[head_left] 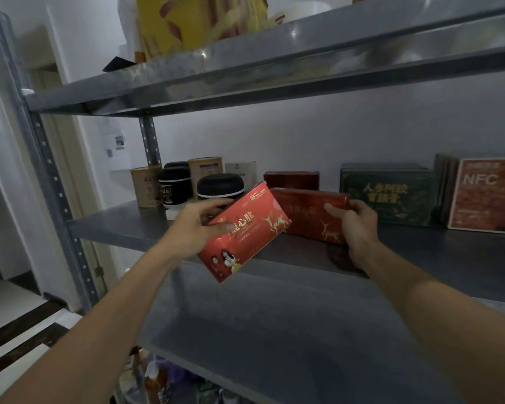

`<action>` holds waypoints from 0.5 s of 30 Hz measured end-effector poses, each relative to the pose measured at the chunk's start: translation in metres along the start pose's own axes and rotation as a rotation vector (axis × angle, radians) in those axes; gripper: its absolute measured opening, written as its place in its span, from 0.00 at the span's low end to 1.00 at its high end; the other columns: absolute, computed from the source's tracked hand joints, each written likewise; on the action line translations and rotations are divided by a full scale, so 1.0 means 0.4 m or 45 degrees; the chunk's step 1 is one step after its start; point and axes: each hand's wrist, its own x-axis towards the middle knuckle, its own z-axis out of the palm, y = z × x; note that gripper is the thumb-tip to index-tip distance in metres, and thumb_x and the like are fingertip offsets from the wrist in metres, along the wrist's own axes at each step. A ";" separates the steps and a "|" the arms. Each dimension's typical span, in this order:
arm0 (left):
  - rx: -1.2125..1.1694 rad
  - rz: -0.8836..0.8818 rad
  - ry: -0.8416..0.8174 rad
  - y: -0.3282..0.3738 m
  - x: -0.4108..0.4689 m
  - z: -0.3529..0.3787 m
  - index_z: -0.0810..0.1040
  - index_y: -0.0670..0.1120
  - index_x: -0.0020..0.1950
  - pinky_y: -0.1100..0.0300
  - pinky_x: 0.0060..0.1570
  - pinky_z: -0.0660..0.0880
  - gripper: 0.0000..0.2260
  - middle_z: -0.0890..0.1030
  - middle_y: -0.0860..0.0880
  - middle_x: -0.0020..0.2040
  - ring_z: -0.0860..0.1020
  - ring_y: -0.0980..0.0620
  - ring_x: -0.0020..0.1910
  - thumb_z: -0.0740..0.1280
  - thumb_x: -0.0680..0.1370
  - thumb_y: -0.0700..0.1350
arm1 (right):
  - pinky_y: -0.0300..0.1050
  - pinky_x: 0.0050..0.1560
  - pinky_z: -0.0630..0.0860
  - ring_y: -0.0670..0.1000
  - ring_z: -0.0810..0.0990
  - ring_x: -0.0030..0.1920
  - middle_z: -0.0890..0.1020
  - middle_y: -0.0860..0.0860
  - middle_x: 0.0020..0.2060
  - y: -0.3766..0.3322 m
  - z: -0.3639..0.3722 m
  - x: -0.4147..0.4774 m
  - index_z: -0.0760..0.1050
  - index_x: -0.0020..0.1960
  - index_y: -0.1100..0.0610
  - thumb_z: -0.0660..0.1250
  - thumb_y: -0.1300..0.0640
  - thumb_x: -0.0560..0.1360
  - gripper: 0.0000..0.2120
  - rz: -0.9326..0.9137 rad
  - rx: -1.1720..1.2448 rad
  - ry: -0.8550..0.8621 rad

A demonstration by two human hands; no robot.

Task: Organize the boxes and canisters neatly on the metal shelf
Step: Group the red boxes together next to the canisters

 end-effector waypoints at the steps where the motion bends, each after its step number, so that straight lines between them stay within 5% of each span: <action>1: 0.042 0.039 -0.028 0.007 0.015 0.005 0.75 0.57 0.65 0.61 0.47 0.77 0.21 0.78 0.58 0.56 0.78 0.59 0.54 0.73 0.74 0.42 | 0.52 0.51 0.82 0.55 0.84 0.50 0.83 0.55 0.51 -0.003 -0.008 -0.001 0.77 0.54 0.54 0.75 0.59 0.73 0.11 -0.010 0.014 0.000; 9: 0.938 0.329 -0.046 0.009 0.134 0.059 0.71 0.60 0.70 0.47 0.58 0.74 0.21 0.78 0.49 0.58 0.75 0.47 0.59 0.69 0.77 0.52 | 0.51 0.55 0.80 0.52 0.82 0.52 0.82 0.48 0.49 -0.010 -0.015 -0.003 0.74 0.66 0.52 0.68 0.57 0.79 0.15 -0.095 0.070 -0.038; 15: 1.039 0.601 0.103 -0.038 0.185 0.104 0.71 0.57 0.72 0.54 0.63 0.58 0.20 0.76 0.52 0.67 0.67 0.48 0.63 0.65 0.79 0.52 | 0.51 0.61 0.77 0.51 0.81 0.55 0.82 0.51 0.58 0.000 -0.007 0.002 0.71 0.72 0.53 0.62 0.56 0.83 0.18 -0.085 -0.014 -0.128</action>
